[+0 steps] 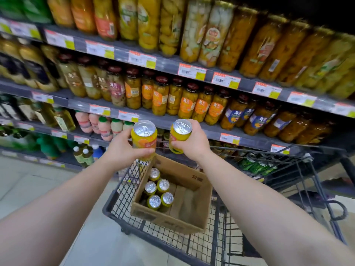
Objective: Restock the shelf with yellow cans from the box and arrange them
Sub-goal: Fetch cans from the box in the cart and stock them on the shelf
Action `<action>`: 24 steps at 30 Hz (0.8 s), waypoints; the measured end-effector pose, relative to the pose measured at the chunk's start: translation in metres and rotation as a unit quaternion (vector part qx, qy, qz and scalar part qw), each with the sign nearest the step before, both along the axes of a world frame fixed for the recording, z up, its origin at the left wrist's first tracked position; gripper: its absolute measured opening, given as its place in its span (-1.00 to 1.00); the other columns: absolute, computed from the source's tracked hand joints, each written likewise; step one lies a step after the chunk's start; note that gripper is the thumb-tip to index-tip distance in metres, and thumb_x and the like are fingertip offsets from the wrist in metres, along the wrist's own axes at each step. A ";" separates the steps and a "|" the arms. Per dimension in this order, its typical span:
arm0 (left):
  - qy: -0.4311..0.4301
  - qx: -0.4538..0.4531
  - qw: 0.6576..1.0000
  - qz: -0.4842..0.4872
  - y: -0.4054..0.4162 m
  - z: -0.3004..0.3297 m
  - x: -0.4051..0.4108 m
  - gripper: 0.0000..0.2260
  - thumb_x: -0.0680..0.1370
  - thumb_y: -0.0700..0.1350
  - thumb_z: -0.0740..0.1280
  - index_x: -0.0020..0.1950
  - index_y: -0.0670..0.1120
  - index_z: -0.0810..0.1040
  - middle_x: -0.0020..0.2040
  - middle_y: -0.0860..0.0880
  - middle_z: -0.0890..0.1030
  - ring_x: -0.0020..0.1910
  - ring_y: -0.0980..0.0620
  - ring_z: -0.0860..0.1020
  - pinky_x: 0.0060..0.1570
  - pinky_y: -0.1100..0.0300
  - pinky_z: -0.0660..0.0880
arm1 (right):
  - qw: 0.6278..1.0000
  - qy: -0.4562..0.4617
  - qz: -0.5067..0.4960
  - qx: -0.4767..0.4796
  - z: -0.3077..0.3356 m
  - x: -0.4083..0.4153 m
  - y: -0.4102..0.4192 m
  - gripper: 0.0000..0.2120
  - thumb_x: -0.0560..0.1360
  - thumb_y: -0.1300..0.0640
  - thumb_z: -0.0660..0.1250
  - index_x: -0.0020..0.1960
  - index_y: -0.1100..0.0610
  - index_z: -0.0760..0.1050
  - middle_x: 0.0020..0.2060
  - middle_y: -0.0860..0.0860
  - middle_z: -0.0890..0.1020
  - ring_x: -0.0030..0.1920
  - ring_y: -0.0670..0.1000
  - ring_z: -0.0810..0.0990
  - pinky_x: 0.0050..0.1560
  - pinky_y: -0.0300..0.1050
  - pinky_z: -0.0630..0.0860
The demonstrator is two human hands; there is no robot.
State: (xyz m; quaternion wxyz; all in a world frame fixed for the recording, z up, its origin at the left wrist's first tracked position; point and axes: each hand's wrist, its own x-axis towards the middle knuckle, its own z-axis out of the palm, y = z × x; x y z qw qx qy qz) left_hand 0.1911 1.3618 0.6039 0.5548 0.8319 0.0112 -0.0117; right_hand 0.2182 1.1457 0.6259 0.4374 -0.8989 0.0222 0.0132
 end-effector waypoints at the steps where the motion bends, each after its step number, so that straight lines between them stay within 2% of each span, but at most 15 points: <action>1: -0.004 0.002 1.000 0.005 0.010 0.001 0.001 -0.42 0.27 -0.06 0.61 0.21 0.09 0.47 0.00 0.17 0.61 -0.04 0.32 0.52 -0.03 0.33 0.44 | 1.000 -0.006 0.001 0.002 0.005 0.002 0.010 -0.28 0.34 0.12 0.58 0.39 0.02 0.30 0.11 -0.11 0.48 0.13 -0.04 0.47 0.04 -0.14 0.40; 2: -0.004 -0.001 1.000 0.010 0.019 0.005 0.001 -0.43 0.27 -0.06 0.62 0.20 0.11 0.46 0.01 0.17 0.61 -0.03 0.31 0.53 -0.05 0.35 0.44 | 1.000 -0.011 0.001 0.003 0.009 0.005 0.020 -0.28 0.33 0.11 0.58 0.39 0.02 0.30 0.11 -0.11 0.48 0.15 -0.02 0.49 0.06 -0.12 0.42; 5: -0.011 -0.007 1.000 0.026 0.057 0.016 0.003 -0.46 0.27 -0.06 0.62 0.16 0.10 0.47 0.02 0.09 0.63 -0.03 0.19 0.57 0.04 0.18 0.49 | 1.000 -0.023 -0.004 0.002 0.024 0.010 0.057 -0.24 0.29 0.08 0.59 0.39 0.01 0.30 0.18 -0.06 0.53 0.19 0.03 0.52 0.16 0.00 0.50; 7: -0.014 -0.014 0.999 0.032 0.087 0.024 0.005 -0.47 0.29 -0.09 0.61 0.18 0.07 0.48 0.00 0.10 0.61 -0.03 0.17 0.56 0.04 0.19 0.46 | 1.000 -0.024 -0.010 0.006 0.035 0.013 0.087 -0.23 0.29 0.07 0.59 0.39 0.03 0.30 0.20 -0.04 0.53 0.19 0.03 0.52 0.18 0.00 0.49; 11: -0.020 -0.016 0.998 0.050 0.168 0.040 0.009 -0.48 0.29 -0.08 0.60 0.17 0.04 0.48 0.05 0.03 0.60 0.05 0.04 0.56 -0.03 0.20 0.49 | 0.999 -0.032 -0.012 0.021 0.055 0.018 0.166 -0.28 0.29 0.08 0.60 0.36 0.04 0.33 0.06 -0.09 0.49 0.14 0.02 0.53 0.12 -0.07 0.50; 13: -0.027 -0.012 0.998 0.057 0.215 0.049 0.009 -0.48 0.29 -0.06 0.60 0.17 0.03 0.48 0.04 0.04 0.61 0.03 0.06 0.57 -0.08 0.24 0.49 | 0.999 -0.042 -0.009 0.029 0.064 0.019 0.212 -0.28 0.28 0.07 0.61 0.34 0.04 0.36 0.04 -0.10 0.48 0.11 -0.01 0.52 0.13 -0.07 0.50; 16: -0.035 -0.016 0.997 0.072 0.285 0.062 0.005 -0.54 0.29 -0.06 0.60 0.10 0.07 0.50 -0.02 0.07 0.63 -0.05 0.11 0.59 -0.03 0.16 0.51 | 0.997 -0.047 -0.002 0.060 0.070 0.023 0.283 -0.31 0.27 0.08 0.62 0.31 0.04 0.38 0.10 -0.08 0.52 0.11 -0.03 0.52 0.18 -0.05 0.50; 19: -0.040 -0.010 0.995 0.096 0.350 0.072 0.005 -0.53 0.31 -0.04 0.59 0.14 0.05 0.48 -0.03 0.13 0.59 -0.08 0.23 0.53 -0.15 0.28 0.44 | 0.995 -0.053 0.011 0.083 0.075 0.029 0.351 -0.31 0.24 0.07 0.62 0.28 0.02 0.40 0.09 -0.08 0.55 0.13 0.00 0.55 0.20 0.03 0.52; 22: -0.033 -0.014 0.990 0.133 0.408 0.076 0.007 -0.47 0.31 0.00 0.58 0.20 0.01 0.48 -0.01 0.11 0.59 -0.05 0.17 0.54 -0.11 0.25 0.45 | 0.994 -0.039 0.040 0.094 0.079 0.039 0.411 -0.33 0.26 0.07 0.62 0.28 0.00 0.39 0.11 -0.06 0.56 0.12 0.00 0.56 0.19 0.04 0.54; 24: -0.025 -0.012 0.988 0.155 0.443 0.075 0.010 -0.45 0.29 0.04 0.59 0.21 0.01 0.48 0.01 0.09 0.60 -0.01 0.09 0.56 0.00 0.10 0.50 | 0.992 -0.035 0.058 0.103 0.081 0.050 0.449 -0.31 0.25 0.08 0.62 0.29 0.00 0.39 0.13 -0.04 0.57 0.13 0.01 0.56 0.19 0.05 0.55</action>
